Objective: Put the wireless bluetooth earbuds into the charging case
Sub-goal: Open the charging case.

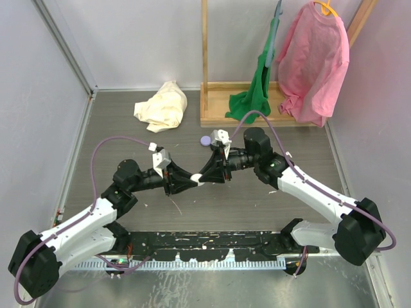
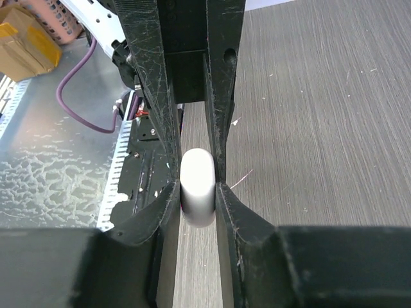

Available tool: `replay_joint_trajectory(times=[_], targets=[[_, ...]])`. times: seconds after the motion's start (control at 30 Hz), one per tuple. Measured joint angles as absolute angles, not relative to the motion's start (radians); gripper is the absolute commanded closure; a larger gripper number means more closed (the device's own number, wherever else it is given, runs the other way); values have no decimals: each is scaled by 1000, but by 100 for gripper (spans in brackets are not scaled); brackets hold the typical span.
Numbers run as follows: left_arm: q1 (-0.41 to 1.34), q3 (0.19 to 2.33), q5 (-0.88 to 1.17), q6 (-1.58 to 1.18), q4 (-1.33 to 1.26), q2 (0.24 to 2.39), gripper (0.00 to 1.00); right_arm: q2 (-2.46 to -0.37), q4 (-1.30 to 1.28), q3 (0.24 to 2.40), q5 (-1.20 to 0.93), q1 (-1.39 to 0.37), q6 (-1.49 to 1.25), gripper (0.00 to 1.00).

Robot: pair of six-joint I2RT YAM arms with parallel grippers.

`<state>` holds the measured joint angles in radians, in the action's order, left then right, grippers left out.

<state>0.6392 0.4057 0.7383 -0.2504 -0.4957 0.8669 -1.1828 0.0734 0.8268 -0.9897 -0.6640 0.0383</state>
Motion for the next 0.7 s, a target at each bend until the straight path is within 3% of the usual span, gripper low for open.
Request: replay_joint_trajectory(times=[0.13,0.23,0.57,0.7], targets=[[639,406,740,-252,-496,866,59,-1185,74,828,-994,-664,36,90],[639,406,738,-253,-498,866,52,-1185,74,829,-993,-665,32,91],[639,406,738,-255,-504,893,52,-1184,84,829,-993,-665,20,91],[639,406,738,-257,-505,900,62,-1184,93,829,-992,-665,15,91]])
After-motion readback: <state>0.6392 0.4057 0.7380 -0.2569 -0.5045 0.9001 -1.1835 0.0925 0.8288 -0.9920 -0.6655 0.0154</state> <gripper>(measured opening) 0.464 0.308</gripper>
